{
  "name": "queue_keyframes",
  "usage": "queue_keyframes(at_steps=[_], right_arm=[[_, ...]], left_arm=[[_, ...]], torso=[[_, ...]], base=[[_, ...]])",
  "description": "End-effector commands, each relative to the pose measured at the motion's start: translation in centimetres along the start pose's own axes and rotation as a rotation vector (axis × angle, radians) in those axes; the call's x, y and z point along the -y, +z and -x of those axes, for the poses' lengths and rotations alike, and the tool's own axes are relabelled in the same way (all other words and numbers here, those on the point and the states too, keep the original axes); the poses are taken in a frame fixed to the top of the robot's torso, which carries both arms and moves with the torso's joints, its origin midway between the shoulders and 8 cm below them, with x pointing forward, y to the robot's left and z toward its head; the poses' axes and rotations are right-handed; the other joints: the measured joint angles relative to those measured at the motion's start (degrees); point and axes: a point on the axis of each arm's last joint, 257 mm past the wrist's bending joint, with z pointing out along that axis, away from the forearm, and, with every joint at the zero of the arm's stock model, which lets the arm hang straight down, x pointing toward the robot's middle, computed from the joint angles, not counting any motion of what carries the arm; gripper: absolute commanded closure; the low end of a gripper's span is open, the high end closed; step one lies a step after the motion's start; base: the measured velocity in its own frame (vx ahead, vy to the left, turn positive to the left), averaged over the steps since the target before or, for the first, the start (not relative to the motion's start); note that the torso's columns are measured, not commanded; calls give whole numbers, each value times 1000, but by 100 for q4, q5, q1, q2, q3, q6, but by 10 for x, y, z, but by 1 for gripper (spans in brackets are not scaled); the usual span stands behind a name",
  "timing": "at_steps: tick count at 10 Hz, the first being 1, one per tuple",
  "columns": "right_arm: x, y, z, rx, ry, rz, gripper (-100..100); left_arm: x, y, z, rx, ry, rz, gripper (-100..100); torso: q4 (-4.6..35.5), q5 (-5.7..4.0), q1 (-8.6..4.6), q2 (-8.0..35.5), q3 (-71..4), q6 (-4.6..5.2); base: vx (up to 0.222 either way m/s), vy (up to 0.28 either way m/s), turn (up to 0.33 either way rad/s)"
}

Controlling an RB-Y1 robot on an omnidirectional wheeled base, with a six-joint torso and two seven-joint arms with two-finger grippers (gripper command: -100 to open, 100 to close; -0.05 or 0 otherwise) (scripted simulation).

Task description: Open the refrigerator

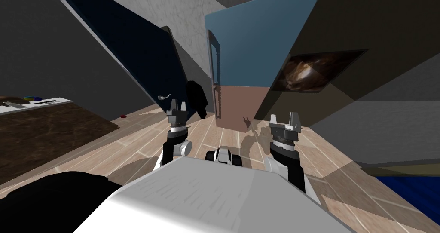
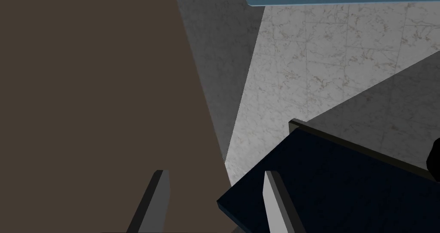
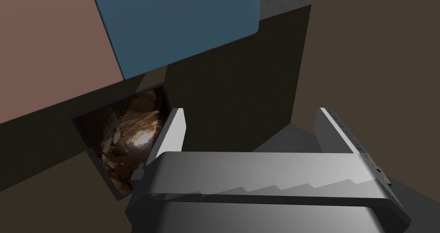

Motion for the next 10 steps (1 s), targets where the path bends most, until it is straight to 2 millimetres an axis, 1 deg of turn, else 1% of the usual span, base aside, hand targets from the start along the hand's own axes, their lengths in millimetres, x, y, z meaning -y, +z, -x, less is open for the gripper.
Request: queue_keyframes(at_steps=[1,2,3,5,7,10], right_arm=[[7,-8,8,-36,-76,-25,-100],[15,-18,21,-52,-159,-53,-100],[19,-25,30,-57,-207,-68,-100],[26,-40,52,-63,-316,-101,-100],[30,-59,77,-68,-439,-138,-100],[29,-92,119,-80,-641,-200,-100]], left_arm=[[0,0,0,0,0,0,0],[0,0,0,0,0,0,0],[0,0,0,0,0,0,0],[0,0,0,0,0,0,0],[0,0,0,0,0,0,0],[0,0,0,0,0,0,0]], torso=[[54,2,6,45,-117,0],[70,2,5,59,-144,0],[73,5,20,55,-152,-1],[73,2,5,54,-156,0],[83,-3,-14,86,-135,0],[80,1,-1,77,-142,0]], base=[[73,73,24],[128,150,76],[191,183,59],[210,195,59],[194,184,66],[203,221,75]])
